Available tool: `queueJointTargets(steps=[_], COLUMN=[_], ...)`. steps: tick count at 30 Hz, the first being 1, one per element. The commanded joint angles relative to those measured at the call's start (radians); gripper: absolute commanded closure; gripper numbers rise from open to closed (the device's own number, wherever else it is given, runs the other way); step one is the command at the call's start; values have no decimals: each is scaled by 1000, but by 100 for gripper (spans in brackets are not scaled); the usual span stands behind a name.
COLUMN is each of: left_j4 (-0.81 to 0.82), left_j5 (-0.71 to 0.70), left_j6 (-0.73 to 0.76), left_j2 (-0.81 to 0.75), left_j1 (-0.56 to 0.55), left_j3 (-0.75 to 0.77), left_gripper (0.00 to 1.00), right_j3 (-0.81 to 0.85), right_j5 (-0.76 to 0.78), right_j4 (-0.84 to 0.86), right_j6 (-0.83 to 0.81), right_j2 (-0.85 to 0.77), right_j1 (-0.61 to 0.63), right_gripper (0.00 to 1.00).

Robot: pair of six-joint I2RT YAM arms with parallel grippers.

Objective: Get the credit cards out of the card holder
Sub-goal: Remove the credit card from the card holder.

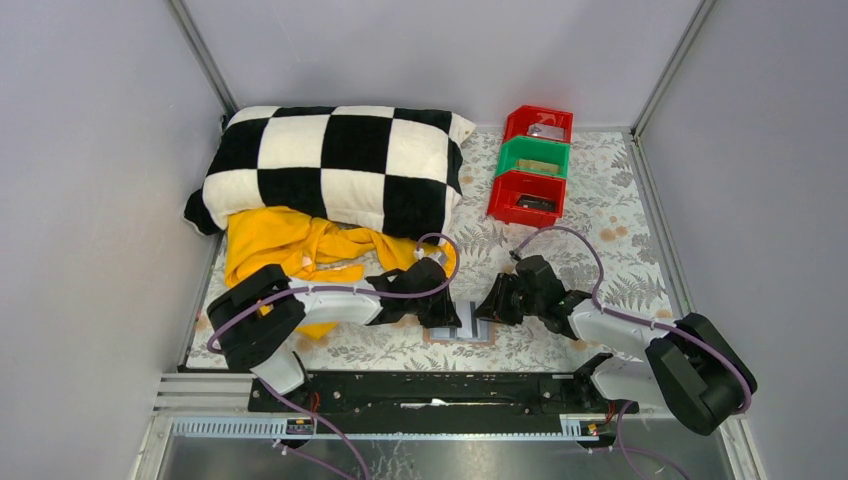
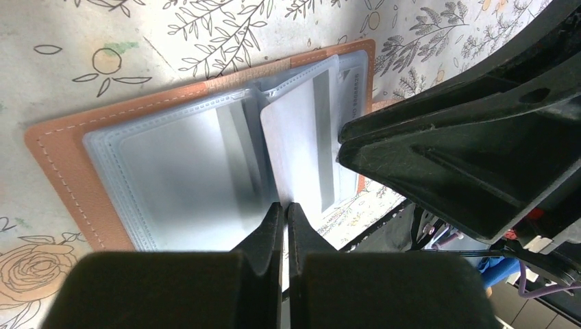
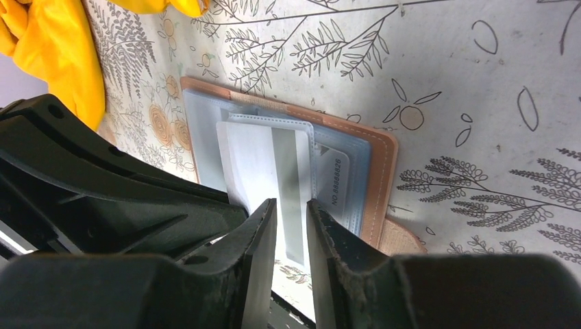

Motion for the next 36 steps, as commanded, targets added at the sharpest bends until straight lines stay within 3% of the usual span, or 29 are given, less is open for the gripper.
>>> queueJointTargets(steps=[1,7,11,17,21,23,26,30,36], left_j4=[11,14,32,73,64,61,61,61,51], left_j5=[0,6,19,34,25,22,18,19,4], left_j6=[31,37,40,27,24,22,20,20,23], left_j2=[-40,-63,-63,-58,-61,-65,-71,-73,-95], left_j1=[7,13,15,17,18,20,23,26,28], left_j3=[-28,-54,-59,-62,-62,-65,-67,-70,-78], left_gripper=[100,100,90,100,85,83,85,99,100], right_j3=[-69,-91,-86,-79,-79,-80,-81,-82,-80], right_j5=[57,80,79,80,82,83,82,82,85], right_j4=[-55,-70,-76,-84,-83,-83,-78,-75,-78], right_j6=[-2,2,-6,-10,-9,-9,-6,-7,-8], right_j2=[24,12,12,11,11,12,15,21,21], right_j1=[1,0,0,1,1,1,0,0,1], right_gripper=[69,71,71,71,71,71,72,72,72])
